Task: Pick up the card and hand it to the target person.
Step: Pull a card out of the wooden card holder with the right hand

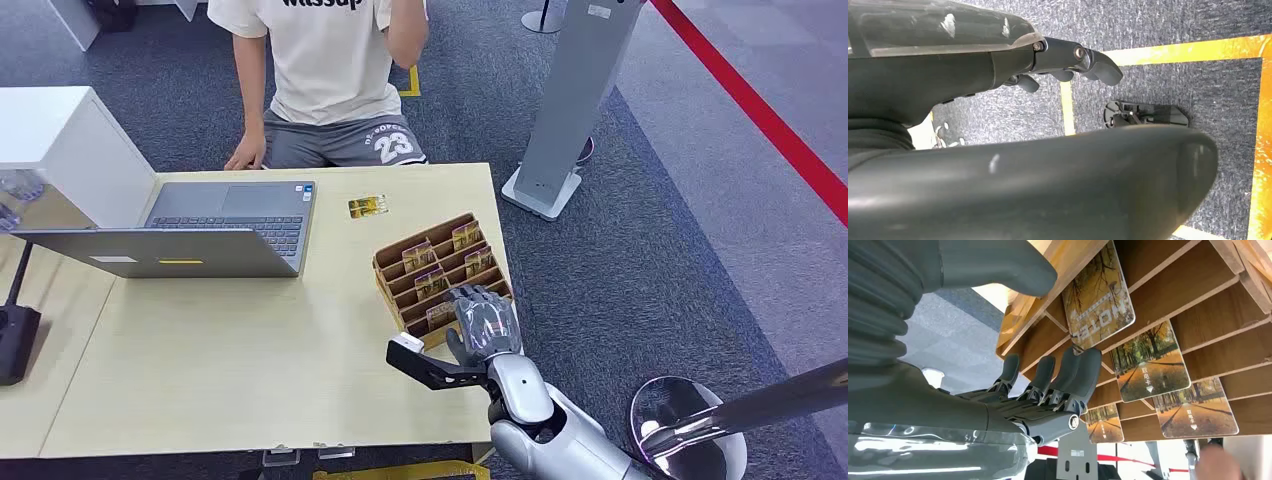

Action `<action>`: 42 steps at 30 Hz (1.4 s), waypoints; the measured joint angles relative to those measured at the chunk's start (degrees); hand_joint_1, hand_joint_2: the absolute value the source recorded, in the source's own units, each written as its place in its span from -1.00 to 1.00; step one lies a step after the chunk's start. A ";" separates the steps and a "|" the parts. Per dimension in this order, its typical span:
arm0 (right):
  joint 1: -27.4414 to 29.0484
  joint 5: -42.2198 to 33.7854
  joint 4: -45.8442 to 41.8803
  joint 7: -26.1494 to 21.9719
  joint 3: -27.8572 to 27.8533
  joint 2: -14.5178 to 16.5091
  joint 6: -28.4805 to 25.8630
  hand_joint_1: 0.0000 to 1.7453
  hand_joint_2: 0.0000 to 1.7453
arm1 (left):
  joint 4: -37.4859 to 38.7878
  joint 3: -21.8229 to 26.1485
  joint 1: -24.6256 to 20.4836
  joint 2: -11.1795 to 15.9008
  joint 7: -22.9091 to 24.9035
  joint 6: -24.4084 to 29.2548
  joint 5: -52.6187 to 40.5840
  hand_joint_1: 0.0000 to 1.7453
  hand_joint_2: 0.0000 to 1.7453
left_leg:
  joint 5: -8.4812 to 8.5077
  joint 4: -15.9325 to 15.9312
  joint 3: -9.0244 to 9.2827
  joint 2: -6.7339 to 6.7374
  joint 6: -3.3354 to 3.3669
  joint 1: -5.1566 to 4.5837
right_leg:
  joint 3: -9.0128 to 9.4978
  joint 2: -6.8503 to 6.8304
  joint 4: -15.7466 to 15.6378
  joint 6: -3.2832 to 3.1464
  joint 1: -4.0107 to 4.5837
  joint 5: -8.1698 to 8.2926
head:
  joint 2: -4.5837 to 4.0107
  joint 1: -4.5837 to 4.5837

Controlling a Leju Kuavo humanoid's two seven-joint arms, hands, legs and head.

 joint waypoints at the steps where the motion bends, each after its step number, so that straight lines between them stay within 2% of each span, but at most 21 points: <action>1: 0.00 -0.04 0.01 -0.04 0.00 0.02 -0.01 -0.08 1.00 | 0.00 0.01 0.00 0.00 0.00 0.00 0.00 -1.00 -1.00 | 0.00 0.00 0.00 0.00 0.00 0.00 | 0.00 0.00 0.00 0.00 0.00 0.00 | 0.00 0.00; 27: -0.43 -0.91 1.68 -1.14 0.42 0.44 -0.61 0.28 1.00 | 0.00 0.01 0.04 0.00 0.00 0.11 0.15 -1.00 -1.00 | 0.00 0.00 -0.02 0.00 0.00 0.00 | -0.01 0.00 0.00 0.00 0.00 0.00 | 0.00 0.01; 39: -0.85 -1.01 2.59 -1.45 0.58 0.81 -0.93 0.72 1.00 | 0.00 -0.02 0.01 0.00 0.00 0.28 0.15 -1.00 -1.00 | 0.00 0.00 -0.01 0.00 0.00 0.00 | 0.00 0.00 0.00 0.00 0.00 0.00 | 0.00 0.01; 42: -0.88 -1.06 2.69 -1.54 0.60 0.89 -1.11 0.79 1.00 | 0.00 -0.02 0.01 0.00 0.00 0.43 0.07 -1.00 0.50 | 0.00 0.00 -0.01 0.00 0.00 0.00 | 0.00 0.00 0.00 0.00 0.00 0.00 | 0.00 -0.01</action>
